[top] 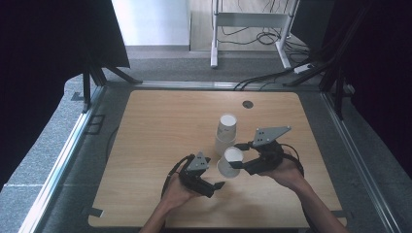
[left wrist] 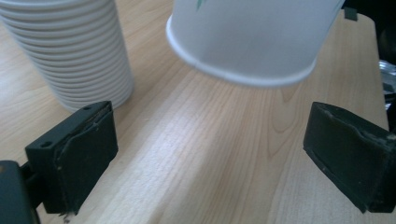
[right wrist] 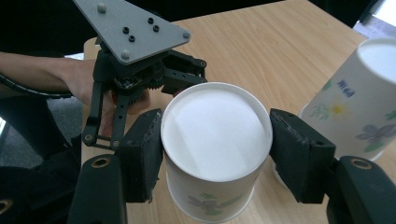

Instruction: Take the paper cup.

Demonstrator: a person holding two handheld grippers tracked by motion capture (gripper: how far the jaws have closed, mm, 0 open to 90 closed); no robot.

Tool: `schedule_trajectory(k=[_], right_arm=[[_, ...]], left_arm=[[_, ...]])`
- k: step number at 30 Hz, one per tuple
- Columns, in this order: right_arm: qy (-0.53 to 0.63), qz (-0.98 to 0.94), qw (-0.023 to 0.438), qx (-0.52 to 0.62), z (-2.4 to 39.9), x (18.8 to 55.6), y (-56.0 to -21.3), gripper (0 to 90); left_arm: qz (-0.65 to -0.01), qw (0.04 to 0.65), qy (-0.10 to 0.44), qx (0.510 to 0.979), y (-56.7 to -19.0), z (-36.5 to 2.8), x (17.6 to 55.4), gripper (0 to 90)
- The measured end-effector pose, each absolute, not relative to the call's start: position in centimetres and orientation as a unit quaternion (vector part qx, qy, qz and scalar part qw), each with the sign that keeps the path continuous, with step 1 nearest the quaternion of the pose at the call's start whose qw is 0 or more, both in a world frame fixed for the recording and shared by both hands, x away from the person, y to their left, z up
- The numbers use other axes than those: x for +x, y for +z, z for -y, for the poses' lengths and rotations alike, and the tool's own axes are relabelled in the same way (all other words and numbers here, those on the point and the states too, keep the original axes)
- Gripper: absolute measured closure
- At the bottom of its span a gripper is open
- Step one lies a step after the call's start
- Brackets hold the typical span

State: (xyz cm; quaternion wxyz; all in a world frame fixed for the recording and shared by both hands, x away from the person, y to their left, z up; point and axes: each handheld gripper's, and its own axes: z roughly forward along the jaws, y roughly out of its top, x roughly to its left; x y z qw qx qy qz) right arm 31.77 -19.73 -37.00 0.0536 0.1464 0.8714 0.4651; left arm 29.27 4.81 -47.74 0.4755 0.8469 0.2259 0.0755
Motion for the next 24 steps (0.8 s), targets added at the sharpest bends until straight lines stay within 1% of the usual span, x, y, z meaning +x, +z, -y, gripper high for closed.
schedule_trajectory(k=[15,24], right_arm=[[0.469,-0.87,0.042,0.148,19.2,31.3,-39.6,37.3],[0.467,-0.872,0.036,0.144,19.0,31.2,-39.9,37.2]], left_arm=[[-0.201,0.483,0.074,0.849,-48.5,-3.5,28.9,4.4],[-0.193,0.474,0.076,0.856,-48.9,-3.0,28.9,9.3]])
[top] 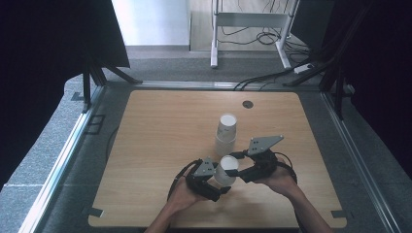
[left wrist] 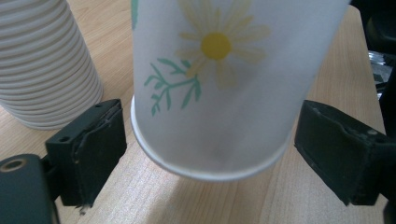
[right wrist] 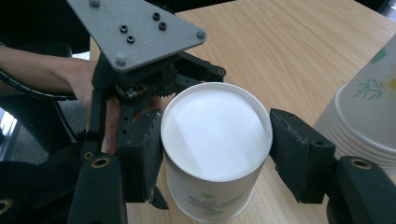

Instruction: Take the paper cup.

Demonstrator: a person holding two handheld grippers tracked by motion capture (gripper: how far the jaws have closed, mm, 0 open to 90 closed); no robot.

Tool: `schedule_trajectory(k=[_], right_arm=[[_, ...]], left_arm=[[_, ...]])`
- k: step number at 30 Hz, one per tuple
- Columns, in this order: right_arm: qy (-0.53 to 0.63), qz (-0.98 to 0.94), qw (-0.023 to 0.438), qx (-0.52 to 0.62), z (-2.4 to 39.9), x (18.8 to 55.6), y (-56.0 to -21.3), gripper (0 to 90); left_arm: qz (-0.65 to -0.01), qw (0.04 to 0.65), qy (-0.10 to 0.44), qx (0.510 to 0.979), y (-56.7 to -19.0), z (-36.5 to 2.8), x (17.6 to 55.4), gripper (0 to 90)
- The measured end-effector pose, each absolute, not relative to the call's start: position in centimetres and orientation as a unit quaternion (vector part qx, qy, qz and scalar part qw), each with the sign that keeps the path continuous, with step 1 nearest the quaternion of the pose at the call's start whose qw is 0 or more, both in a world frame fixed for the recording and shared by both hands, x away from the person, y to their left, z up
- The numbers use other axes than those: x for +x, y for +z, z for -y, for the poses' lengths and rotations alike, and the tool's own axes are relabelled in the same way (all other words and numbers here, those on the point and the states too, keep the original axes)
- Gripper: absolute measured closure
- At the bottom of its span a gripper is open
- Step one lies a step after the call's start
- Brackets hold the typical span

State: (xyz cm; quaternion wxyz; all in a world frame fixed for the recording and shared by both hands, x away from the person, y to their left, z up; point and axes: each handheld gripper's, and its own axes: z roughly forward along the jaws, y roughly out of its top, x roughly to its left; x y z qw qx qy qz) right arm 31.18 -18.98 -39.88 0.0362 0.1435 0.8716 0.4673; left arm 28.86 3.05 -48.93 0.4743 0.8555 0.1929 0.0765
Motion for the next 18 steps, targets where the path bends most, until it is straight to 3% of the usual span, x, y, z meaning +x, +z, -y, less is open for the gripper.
schedule_trajectory(k=[18], right_arm=[[0.478,-0.866,0.026,0.147,19.24,31.13,-40.2,37.2]], left_arm=[[-0.187,0.484,0.071,0.852,-49.24,-3.05,28.9,20.3]])
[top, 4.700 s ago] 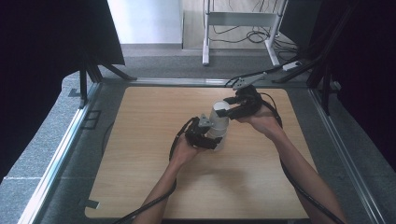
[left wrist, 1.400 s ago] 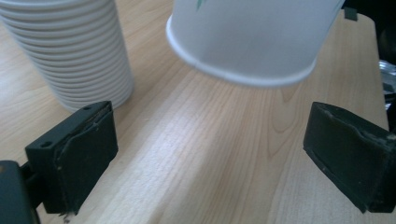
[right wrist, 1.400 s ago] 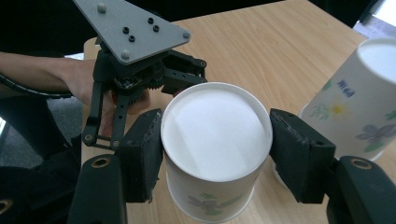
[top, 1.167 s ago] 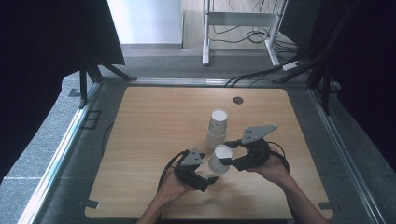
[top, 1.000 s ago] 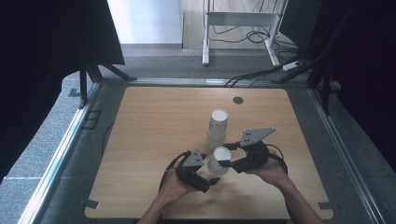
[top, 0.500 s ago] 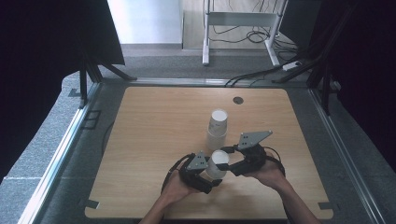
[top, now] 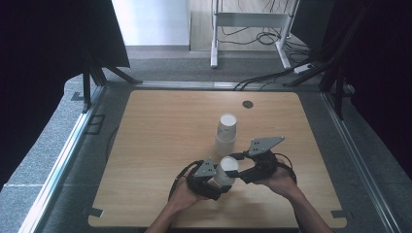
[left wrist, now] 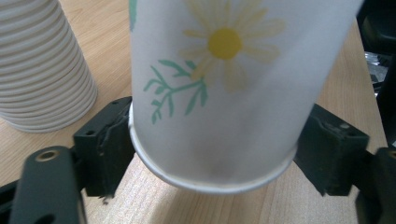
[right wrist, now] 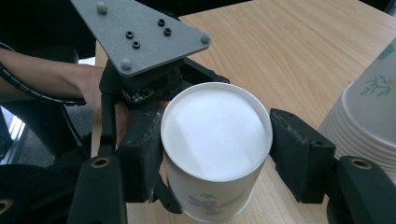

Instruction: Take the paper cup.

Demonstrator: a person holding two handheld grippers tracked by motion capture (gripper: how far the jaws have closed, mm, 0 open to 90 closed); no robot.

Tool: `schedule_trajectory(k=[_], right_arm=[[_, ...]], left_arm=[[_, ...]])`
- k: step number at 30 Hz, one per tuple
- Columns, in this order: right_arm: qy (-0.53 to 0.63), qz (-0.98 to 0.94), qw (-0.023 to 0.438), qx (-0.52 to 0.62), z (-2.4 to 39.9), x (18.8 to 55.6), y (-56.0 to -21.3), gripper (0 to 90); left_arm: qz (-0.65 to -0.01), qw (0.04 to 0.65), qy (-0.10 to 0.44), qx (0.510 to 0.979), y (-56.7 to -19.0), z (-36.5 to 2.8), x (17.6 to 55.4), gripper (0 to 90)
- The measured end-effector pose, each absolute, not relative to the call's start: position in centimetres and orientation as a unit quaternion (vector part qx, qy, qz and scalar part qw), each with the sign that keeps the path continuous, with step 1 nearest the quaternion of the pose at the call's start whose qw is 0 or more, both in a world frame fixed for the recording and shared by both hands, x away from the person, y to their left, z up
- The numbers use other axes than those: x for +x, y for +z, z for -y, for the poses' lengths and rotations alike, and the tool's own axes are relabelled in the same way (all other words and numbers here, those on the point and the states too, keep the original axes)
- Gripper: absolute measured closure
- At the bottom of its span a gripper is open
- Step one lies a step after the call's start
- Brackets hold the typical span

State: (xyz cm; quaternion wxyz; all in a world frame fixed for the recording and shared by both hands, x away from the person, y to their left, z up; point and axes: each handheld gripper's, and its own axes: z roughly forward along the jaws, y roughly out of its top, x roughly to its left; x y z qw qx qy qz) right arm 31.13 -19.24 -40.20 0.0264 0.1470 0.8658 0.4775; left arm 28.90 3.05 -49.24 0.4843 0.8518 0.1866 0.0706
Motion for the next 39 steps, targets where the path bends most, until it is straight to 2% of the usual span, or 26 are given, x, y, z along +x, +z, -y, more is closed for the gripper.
schedule_trajectory(k=[12,19,30,39], right_arm=[[0.481,-0.864,0.025,0.147,19.6,31.3,-40.2,36.6],[0.479,-0.866,0.025,0.141,19.6,31.3,-40.3,36.1],[0.496,-0.857,0.031,0.137,19.9,31.2,-39.6,25.3],[0.461,-0.878,0.042,0.122,19.8,31.0,-39.7,17.0]], left_arm=[[-0.184,0.483,0.071,0.853,-49.1,-3.2,28.9,30.8],[-0.183,0.481,0.061,0.855,-49.0,-3.3,29.1,33.4],[-0.177,0.453,0.064,0.872,-48.1,-3.7,29.3,34.6],[-0.152,0.395,0.089,0.902,-47.1,-3.8,29.1,34.5]])
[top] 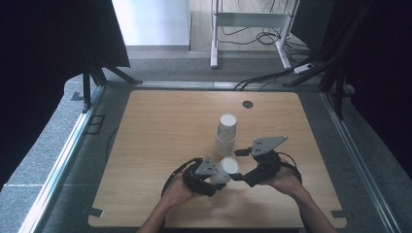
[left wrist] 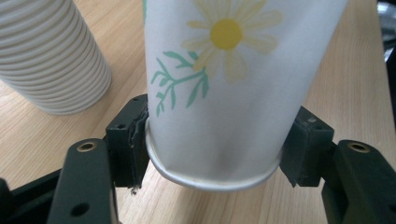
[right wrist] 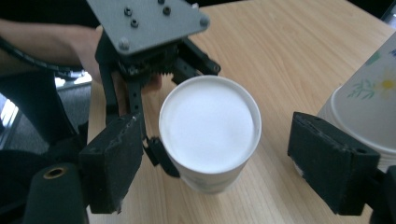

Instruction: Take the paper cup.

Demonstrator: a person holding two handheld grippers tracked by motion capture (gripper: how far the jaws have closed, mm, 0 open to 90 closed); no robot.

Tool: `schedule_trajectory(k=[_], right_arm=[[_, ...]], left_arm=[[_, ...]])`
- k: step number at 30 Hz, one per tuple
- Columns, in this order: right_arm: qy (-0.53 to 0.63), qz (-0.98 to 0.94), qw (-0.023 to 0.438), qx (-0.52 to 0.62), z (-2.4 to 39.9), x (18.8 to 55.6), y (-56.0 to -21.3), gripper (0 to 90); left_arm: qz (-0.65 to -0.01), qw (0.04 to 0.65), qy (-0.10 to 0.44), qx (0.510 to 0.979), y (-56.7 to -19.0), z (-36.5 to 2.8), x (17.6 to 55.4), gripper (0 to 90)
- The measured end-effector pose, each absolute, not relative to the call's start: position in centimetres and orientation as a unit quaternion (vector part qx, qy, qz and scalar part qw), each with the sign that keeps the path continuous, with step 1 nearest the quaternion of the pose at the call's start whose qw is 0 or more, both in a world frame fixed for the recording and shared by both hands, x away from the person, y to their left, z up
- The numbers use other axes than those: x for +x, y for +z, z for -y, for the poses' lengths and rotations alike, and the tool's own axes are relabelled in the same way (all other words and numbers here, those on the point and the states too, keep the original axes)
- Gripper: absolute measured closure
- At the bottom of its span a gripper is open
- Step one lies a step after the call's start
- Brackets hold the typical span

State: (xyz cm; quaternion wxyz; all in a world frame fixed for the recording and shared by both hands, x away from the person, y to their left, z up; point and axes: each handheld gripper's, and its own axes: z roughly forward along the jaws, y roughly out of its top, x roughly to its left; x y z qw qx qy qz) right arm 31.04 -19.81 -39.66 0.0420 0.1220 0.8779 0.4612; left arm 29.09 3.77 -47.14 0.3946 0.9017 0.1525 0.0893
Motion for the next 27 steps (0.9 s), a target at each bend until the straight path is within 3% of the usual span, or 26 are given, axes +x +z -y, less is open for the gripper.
schedule_trajectory(k=[17,27], right_arm=[[0.371,-0.923,0.063,0.086,18.9,30.3,-41.1,13.2],[0.338,-0.937,0.057,0.071,17.6,30.1,-42.4,14.8]], left_arm=[[-0.101,0.278,0.101,0.95,-45.6,-2.3,29.1,34.3],[-0.077,0.259,0.102,0.957,-45.2,-1.1,28.8,34.3]])
